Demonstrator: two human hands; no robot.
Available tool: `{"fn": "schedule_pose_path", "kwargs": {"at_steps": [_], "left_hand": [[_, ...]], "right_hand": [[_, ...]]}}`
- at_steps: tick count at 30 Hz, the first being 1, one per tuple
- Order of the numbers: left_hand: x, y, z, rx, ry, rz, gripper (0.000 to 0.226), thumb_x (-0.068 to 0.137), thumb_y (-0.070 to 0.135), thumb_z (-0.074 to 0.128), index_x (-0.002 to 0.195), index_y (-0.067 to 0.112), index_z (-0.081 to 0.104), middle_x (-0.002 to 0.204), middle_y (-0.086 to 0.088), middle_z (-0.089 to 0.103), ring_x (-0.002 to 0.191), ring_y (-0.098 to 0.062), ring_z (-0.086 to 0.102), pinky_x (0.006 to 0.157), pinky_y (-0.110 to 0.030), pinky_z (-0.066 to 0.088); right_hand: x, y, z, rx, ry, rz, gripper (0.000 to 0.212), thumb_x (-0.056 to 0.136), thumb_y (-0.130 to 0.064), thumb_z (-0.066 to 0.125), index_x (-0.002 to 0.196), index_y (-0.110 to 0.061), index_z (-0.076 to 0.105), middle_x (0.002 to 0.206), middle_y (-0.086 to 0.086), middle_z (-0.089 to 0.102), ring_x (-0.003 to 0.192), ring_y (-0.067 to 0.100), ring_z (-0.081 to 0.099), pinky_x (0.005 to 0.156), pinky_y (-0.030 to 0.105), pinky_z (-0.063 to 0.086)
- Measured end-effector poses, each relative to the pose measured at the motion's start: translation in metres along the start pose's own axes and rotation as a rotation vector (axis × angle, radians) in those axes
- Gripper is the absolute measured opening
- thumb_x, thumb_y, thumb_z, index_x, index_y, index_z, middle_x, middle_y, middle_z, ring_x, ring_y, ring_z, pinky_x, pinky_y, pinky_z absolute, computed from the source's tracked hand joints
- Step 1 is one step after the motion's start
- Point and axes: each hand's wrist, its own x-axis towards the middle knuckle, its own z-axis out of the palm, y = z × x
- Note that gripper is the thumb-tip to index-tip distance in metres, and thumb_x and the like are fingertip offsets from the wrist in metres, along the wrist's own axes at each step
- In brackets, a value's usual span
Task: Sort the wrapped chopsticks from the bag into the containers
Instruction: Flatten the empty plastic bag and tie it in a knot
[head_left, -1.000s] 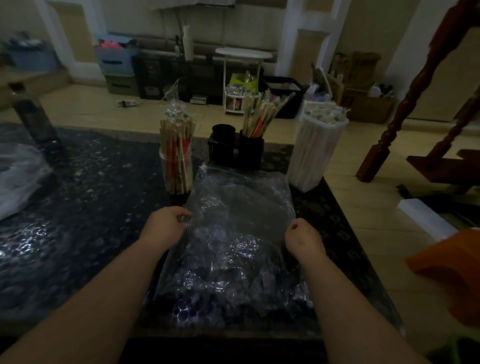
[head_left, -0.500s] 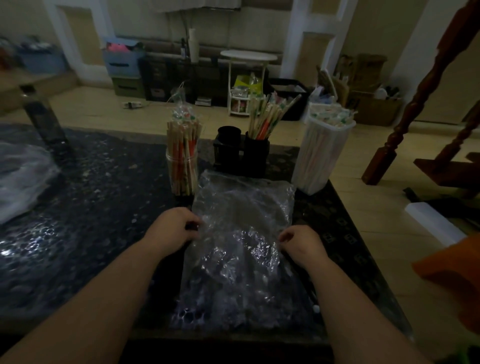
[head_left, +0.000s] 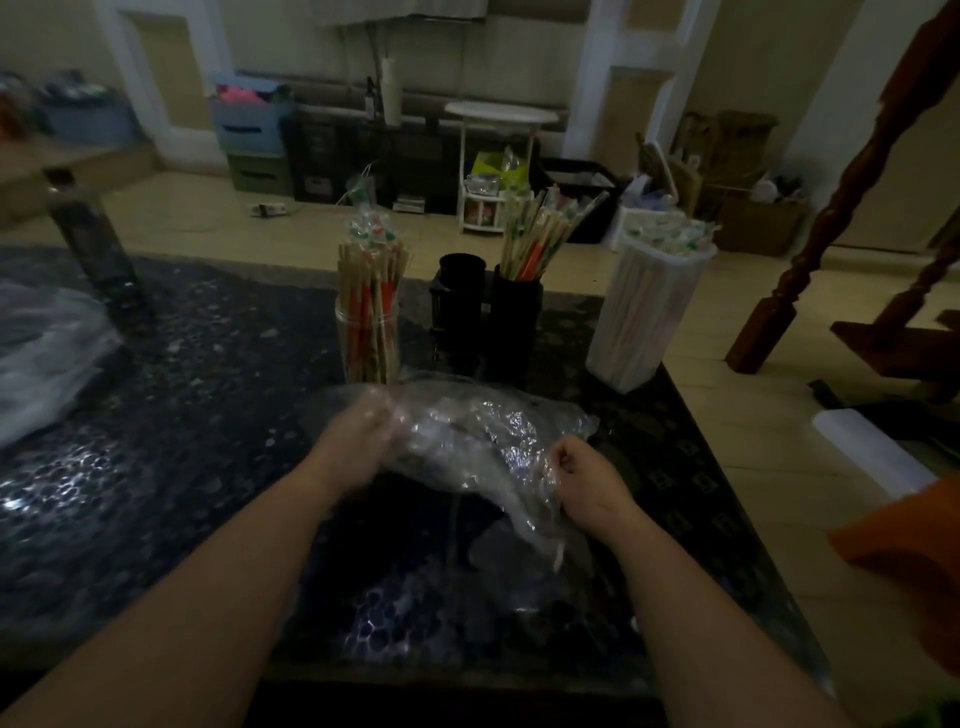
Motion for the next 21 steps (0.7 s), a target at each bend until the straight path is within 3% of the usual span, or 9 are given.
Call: {"fn": "schedule_pose_path", "kwargs": {"at_steps": [2, 4, 6, 8, 10, 12, 15, 18, 21], "left_hand": [[-0.002, 0.004, -0.001, -0.063, 0.030, 0.002, 0.015, 0.093, 0.013, 0.063, 0.084, 0.023, 0.055, 0.079, 0.005, 0.055, 0.081, -0.019, 0.056, 0.063, -0.013, 0.047], [0.000, 0.002, -0.001, -0.118, 0.051, -0.021, 0.023, 0.086, 0.021, 0.071, 0.073, 0.033, 0.056, 0.075, -0.001, 0.059, 0.074, -0.021, 0.057, 0.065, -0.034, 0.049], [0.000, 0.005, -0.002, -0.126, 0.071, -0.034, 0.024, 0.089, 0.020, 0.068, 0.072, 0.033, 0.056, 0.069, 0.001, 0.059, 0.064, -0.017, 0.056, 0.058, -0.032, 0.046], [-0.002, 0.014, -0.002, -0.218, 0.079, -0.066, 0.014, 0.091, 0.012, 0.062, 0.082, 0.023, 0.060, 0.070, -0.003, 0.060, 0.063, -0.019, 0.056, 0.057, -0.033, 0.046], [0.000, 0.017, -0.005, -0.325, 0.037, -0.065, 0.017, 0.086, 0.012, 0.060, 0.094, 0.025, 0.068, 0.089, -0.004, 0.066, 0.080, -0.022, 0.060, 0.070, -0.036, 0.050], [0.000, 0.015, -0.009, -0.207, -0.043, -0.011, 0.037, 0.075, 0.038, 0.068, 0.113, 0.037, 0.068, 0.125, 0.001, 0.060, 0.113, -0.017, 0.056, 0.099, -0.042, 0.047], [-0.005, 0.011, -0.001, 0.141, -0.208, -0.020, 0.067, 0.071, 0.064, 0.070, 0.133, 0.045, 0.054, 0.150, 0.010, 0.032, 0.140, -0.013, 0.028, 0.118, -0.042, 0.024], [-0.009, 0.013, 0.017, -0.015, -0.217, -0.020, 0.024, 0.092, 0.033, 0.065, 0.115, 0.036, 0.059, 0.122, 0.018, 0.058, 0.122, -0.011, 0.052, 0.097, -0.020, 0.042], [-0.009, 0.026, 0.022, -0.295, -0.150, -0.113, 0.008, 0.090, 0.025, 0.069, 0.092, 0.017, 0.068, 0.097, -0.001, 0.074, 0.098, -0.023, 0.069, 0.087, -0.038, 0.055]], "right_hand": [[-0.001, -0.005, -0.002, -0.058, 0.009, 0.043, 0.023, 0.097, -0.016, 0.054, 0.079, -0.028, 0.047, 0.075, -0.008, 0.052, 0.064, 0.004, 0.046, 0.057, 0.015, 0.038], [-0.003, -0.011, -0.003, -0.034, 0.036, 0.093, 0.022, 0.098, -0.020, 0.052, 0.079, -0.030, 0.048, 0.076, -0.010, 0.051, 0.068, 0.009, 0.051, 0.063, 0.021, 0.045], [-0.004, -0.017, -0.004, 0.214, -0.003, 0.105, 0.032, 0.098, -0.013, 0.054, 0.069, -0.028, 0.054, 0.066, -0.008, 0.054, 0.063, 0.017, 0.054, 0.056, 0.031, 0.048], [-0.007, -0.020, -0.004, 0.498, -0.077, 0.124, 0.031, 0.093, -0.003, 0.061, 0.067, -0.020, 0.060, 0.051, -0.006, 0.053, 0.048, 0.016, 0.049, 0.046, 0.027, 0.041], [-0.010, -0.025, -0.006, 0.787, -0.096, 0.274, 0.011, 0.091, -0.007, 0.067, 0.082, -0.009, 0.061, 0.051, -0.002, 0.055, 0.040, 0.011, 0.046, 0.040, 0.021, 0.038], [-0.008, -0.023, -0.008, 0.949, -0.079, 0.509, 0.012, 0.089, -0.010, 0.069, 0.079, -0.008, 0.062, 0.052, 0.002, 0.058, 0.037, 0.010, 0.049, 0.037, 0.018, 0.040], [-0.005, -0.015, -0.004, 0.832, -0.104, 0.703, 0.013, 0.087, -0.013, 0.071, 0.076, -0.011, 0.064, 0.058, 0.005, 0.062, 0.041, 0.013, 0.054, 0.036, 0.018, 0.043], [-0.007, -0.013, 0.007, 0.768, -0.136, 0.674, 0.014, 0.082, -0.014, 0.073, 0.070, -0.012, 0.066, 0.063, 0.006, 0.061, 0.046, 0.017, 0.056, 0.040, 0.019, 0.044], [-0.005, -0.020, 0.011, 0.746, -0.008, 0.536, 0.019, 0.086, -0.026, 0.072, 0.073, -0.012, 0.069, 0.067, 0.006, 0.066, 0.049, 0.016, 0.061, 0.040, 0.019, 0.042]]}}
